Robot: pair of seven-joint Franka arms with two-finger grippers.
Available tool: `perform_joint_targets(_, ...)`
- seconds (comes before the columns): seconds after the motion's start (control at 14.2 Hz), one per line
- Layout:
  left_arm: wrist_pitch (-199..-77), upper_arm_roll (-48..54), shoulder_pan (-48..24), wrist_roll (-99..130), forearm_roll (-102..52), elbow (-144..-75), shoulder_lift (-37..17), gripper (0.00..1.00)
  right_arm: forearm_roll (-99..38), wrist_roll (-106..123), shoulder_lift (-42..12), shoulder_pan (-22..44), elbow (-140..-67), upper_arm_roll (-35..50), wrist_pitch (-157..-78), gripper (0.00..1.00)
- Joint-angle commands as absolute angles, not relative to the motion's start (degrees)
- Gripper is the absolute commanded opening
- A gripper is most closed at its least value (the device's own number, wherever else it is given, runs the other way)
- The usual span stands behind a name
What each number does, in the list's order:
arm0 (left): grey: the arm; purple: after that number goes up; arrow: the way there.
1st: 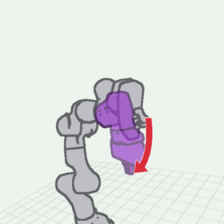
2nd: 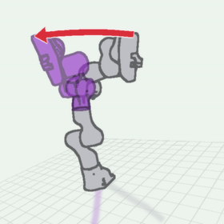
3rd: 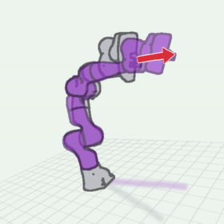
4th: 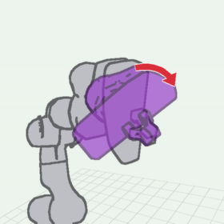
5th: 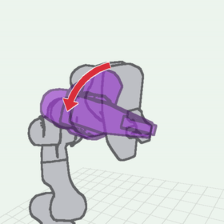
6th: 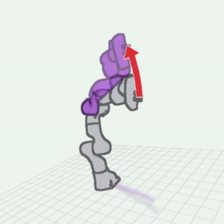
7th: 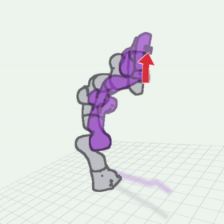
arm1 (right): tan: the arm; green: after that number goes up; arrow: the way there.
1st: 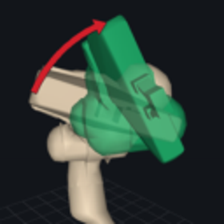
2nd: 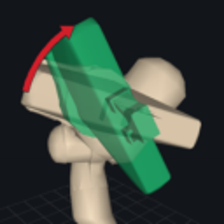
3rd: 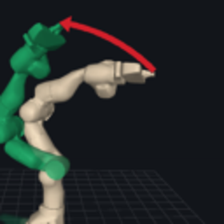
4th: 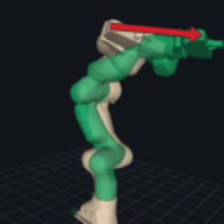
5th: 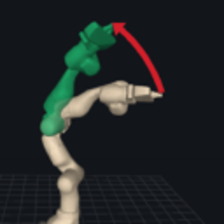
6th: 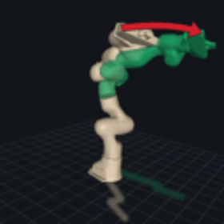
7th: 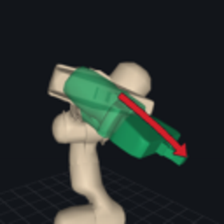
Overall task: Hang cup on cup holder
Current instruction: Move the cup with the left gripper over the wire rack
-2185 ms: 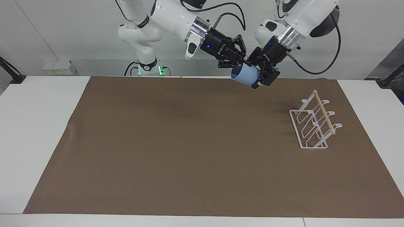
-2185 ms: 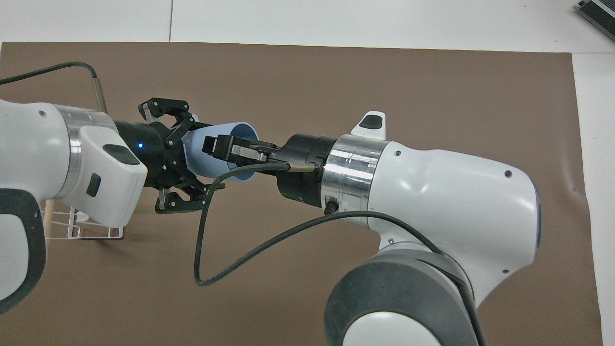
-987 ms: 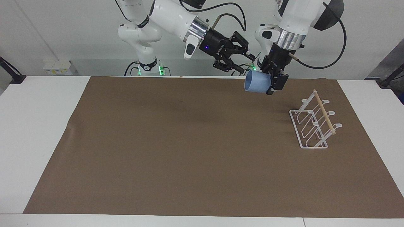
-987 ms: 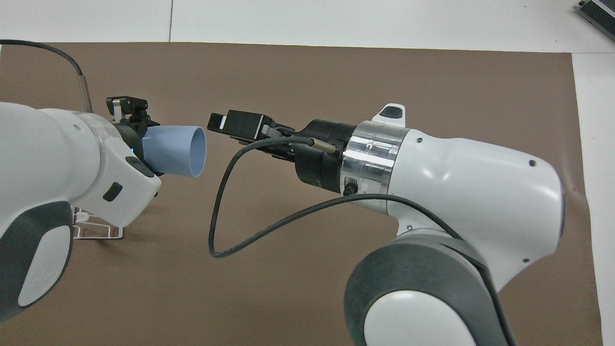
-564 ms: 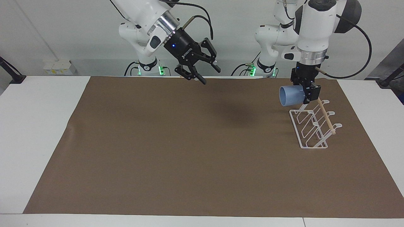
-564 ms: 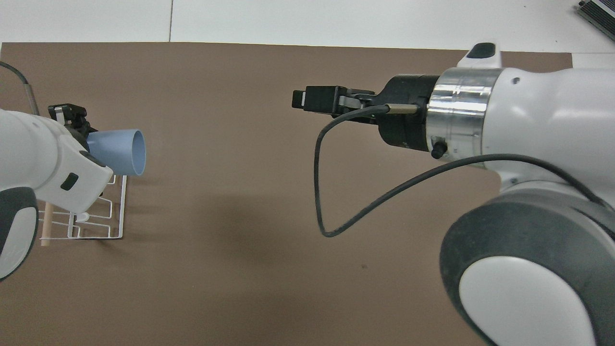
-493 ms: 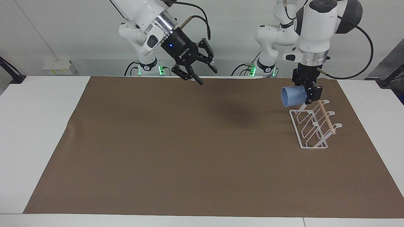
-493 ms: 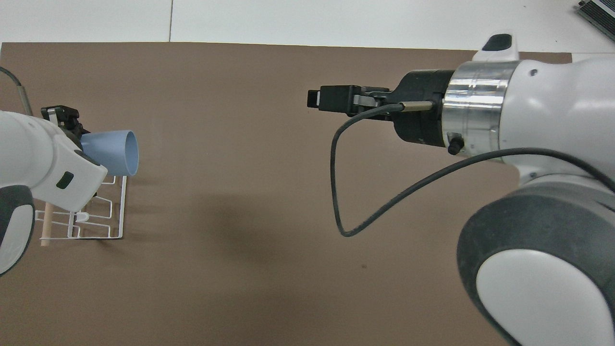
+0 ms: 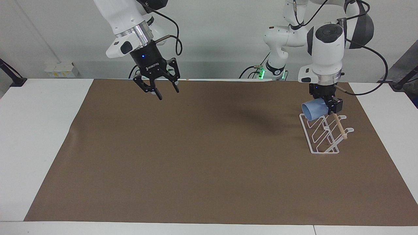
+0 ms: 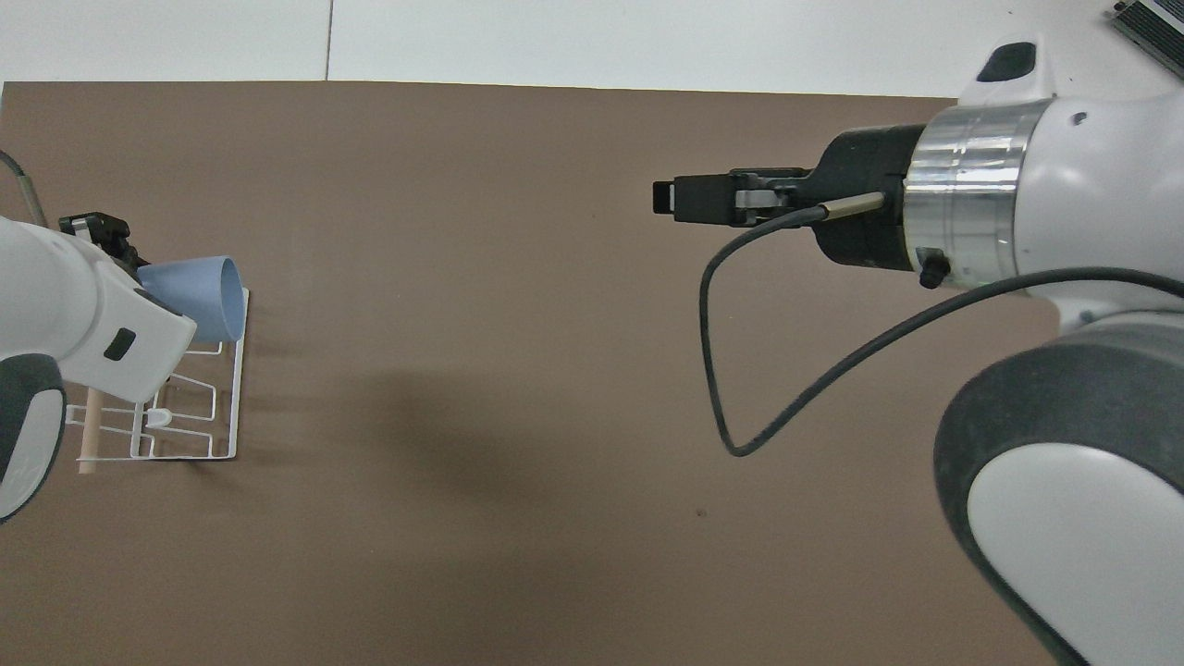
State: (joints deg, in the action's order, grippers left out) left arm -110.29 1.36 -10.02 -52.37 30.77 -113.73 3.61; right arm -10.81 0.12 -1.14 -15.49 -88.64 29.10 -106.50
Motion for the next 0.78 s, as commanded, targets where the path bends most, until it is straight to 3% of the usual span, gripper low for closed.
perform_joint_targets(0.0, -111.0, 1.8, -12.9, -50.2, 43.0, -114.1, 2.3, 0.00, -6.4, -4.0, 1.1, -16.4, -89.6, 27.8, -100.7, 0.56)
perform_joint_targets(0.21, -110.0, 1.8, -15.0, -49.9, 52.4, -114.0, 0.0, 0.00, -2.5, -7.0, 3.4, -17.8, -92.4, 27.6, -96.7, 0.60)
perform_joint_targets(0.7, -106.7, 1.8, -15.4, -48.3, 61.8, -116.8, -0.9, 0.00, -2.5, -1.9, 7.6, -23.5, -101.1, 27.5, -98.4, 0.61)
